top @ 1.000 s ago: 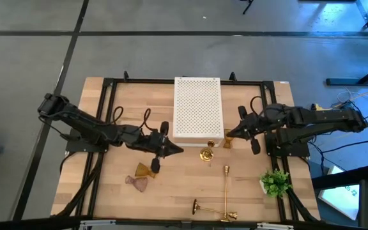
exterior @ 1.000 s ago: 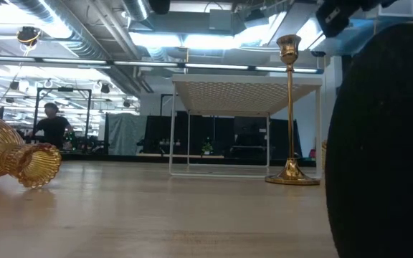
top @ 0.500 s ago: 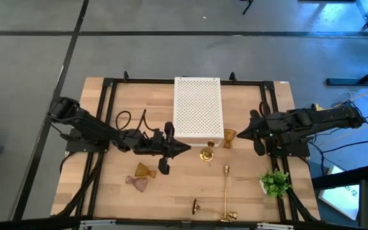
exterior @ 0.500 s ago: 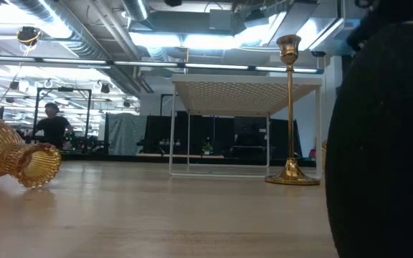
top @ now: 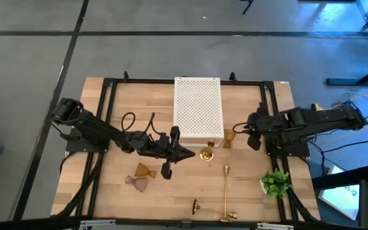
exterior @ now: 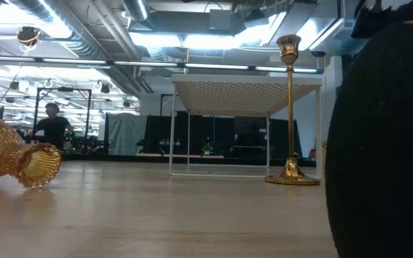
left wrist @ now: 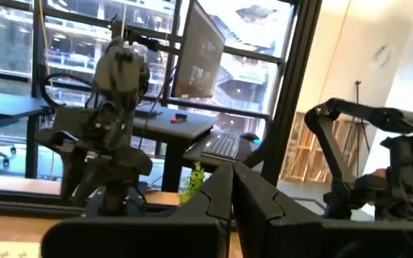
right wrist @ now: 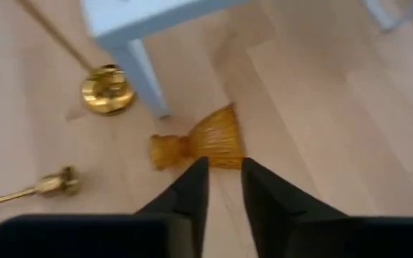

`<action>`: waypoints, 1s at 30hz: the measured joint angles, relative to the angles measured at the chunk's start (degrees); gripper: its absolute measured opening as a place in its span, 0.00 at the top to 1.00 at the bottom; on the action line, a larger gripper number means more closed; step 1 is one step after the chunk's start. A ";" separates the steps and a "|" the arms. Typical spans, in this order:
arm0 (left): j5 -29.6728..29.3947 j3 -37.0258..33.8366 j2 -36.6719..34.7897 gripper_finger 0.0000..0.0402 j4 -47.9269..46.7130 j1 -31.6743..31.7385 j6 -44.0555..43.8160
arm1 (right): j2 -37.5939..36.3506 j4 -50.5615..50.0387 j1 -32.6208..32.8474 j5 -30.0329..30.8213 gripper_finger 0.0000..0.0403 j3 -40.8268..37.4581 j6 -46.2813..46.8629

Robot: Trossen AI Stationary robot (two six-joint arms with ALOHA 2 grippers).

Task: Pick & Place candle stick holders
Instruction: Put the top yellow candle holder on the shelf

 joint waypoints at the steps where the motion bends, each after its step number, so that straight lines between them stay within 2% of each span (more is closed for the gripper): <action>1: 0.13 0.00 0.00 0.99 -0.17 0.00 0.00 | 0.74 0.02 -0.35 0.35 0.71 0.00 0.02; 7: 5.24 0.00 0.00 0.99 -1.15 0.47 -0.10 | 6.64 0.27 -2.37 0.27 0.53 -0.02 -0.08; 12: 6.33 0.00 0.00 0.99 -1.85 1.11 -1.06 | 12.48 2.64 -4.39 -3.41 0.43 -0.02 -2.88; 19: 6.42 0.00 0.00 0.99 -1.96 1.40 -2.47 | 18.19 4.35 -5.91 -5.11 0.40 -0.02 -5.95; 30: 6.42 0.00 0.00 0.99 -1.95 1.40 -2.47 | 18.72 4.23 -6.52 -4.22 0.40 -0.02 -6.16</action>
